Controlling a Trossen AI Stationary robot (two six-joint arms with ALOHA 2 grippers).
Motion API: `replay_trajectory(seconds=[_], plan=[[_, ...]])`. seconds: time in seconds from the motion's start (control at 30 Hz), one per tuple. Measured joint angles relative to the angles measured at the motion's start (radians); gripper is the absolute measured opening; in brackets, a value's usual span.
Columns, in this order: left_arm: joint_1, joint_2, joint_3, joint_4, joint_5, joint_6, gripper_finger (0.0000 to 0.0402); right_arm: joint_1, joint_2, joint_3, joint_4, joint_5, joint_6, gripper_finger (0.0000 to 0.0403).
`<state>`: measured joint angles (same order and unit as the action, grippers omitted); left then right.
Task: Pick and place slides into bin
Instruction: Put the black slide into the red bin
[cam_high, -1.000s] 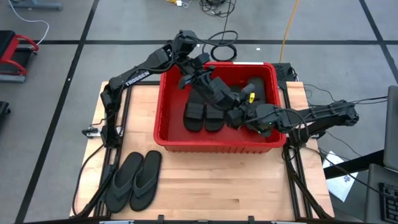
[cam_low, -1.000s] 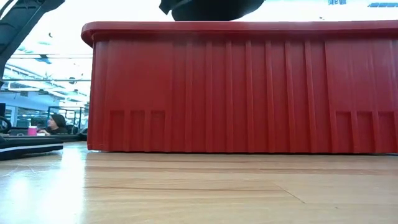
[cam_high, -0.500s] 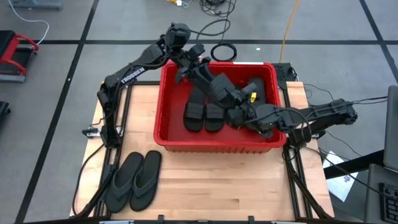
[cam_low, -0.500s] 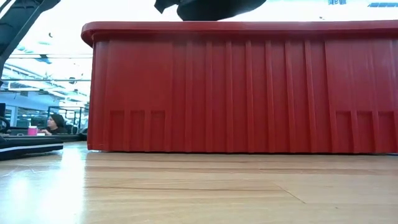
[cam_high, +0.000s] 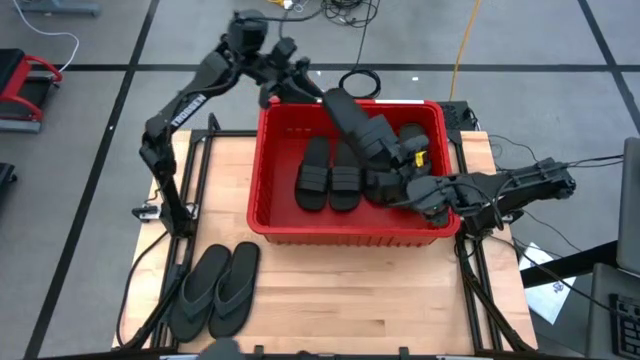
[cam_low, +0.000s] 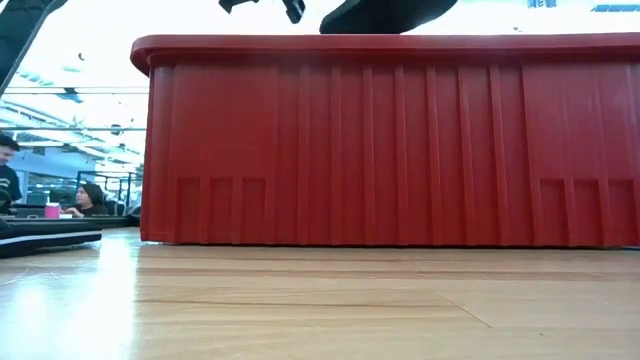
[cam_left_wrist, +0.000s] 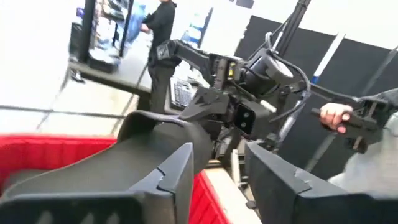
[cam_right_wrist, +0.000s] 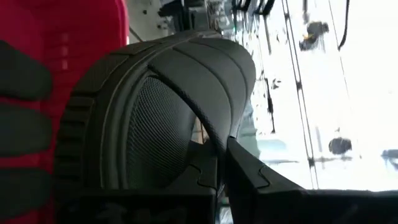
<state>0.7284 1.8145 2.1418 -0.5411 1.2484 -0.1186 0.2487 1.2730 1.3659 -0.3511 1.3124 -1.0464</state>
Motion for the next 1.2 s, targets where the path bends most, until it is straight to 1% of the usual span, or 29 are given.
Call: replay_trajectory(seconds=[0.1,0.17,0.27,0.33,0.47,0.57,0.63,0.67,0.77,0.8,0.9,0.97,1.07,1.2], plan=[[0.010,-0.048,0.000,-0.018,-0.030,0.056,0.0111,-0.007,-0.006,0.001,-0.097,0.059,0.097,0.0001],[0.022,-0.080,0.000,-0.047,-0.053,0.089,0.0088,-0.001,-0.005,0.001,-0.196,0.074,0.188,0.0001],[0.030,-0.118,0.000,-0.068,-0.098,0.121,0.0057,0.007,0.004,-0.014,-0.336,0.044,0.377,0.0001],[0.037,-0.138,0.000,-0.068,-0.103,0.119,0.0040,0.007,0.020,-0.033,-0.401,0.023,0.479,0.0001],[0.057,-0.169,0.000,-0.070,-0.108,0.116,0.0017,-0.031,0.056,-0.050,-0.415,-0.007,0.614,0.0000],[0.067,-0.180,0.000,-0.071,-0.108,0.116,0.0005,-0.064,0.090,-0.050,-0.463,-0.026,0.721,0.0000],[0.072,-0.182,0.000,-0.084,-0.108,0.116,0.0001,-0.081,0.124,-0.051,-0.514,-0.044,0.783,0.0000],[0.072,-0.182,0.000,-0.093,-0.108,0.115,0.0002,-0.087,0.139,-0.051,-0.555,-0.071,0.832,0.0000],[0.082,-0.182,-0.001,-0.128,-0.108,0.115,0.0010,-0.092,0.176,-0.051,-0.701,-0.157,1.033,0.0000],[0.085,-0.182,-0.001,-0.139,-0.108,0.115,0.0013,-0.092,0.187,-0.051,-0.746,-0.166,1.088,0.0000],[0.092,-0.182,-0.001,-0.173,-0.108,0.135,0.0022,-0.106,0.193,-0.052,-0.834,-0.181,1.222,0.0000],[0.092,-0.182,-0.001,-0.191,-0.108,0.157,0.0025,-0.130,0.188,-0.050,-0.882,-0.235,1.313,0.0000],[0.092,-0.182,-0.001,-0.195,-0.109,0.172,0.0024,-0.148,0.205,-0.052,-0.940,-0.263,1.392,0.0000],[0.092,-0.182,-0.001,-0.196,-0.124,0.174,0.0016,-0.170,0.234,-0.051,-0.928,-0.301,1.437,0.0000]])
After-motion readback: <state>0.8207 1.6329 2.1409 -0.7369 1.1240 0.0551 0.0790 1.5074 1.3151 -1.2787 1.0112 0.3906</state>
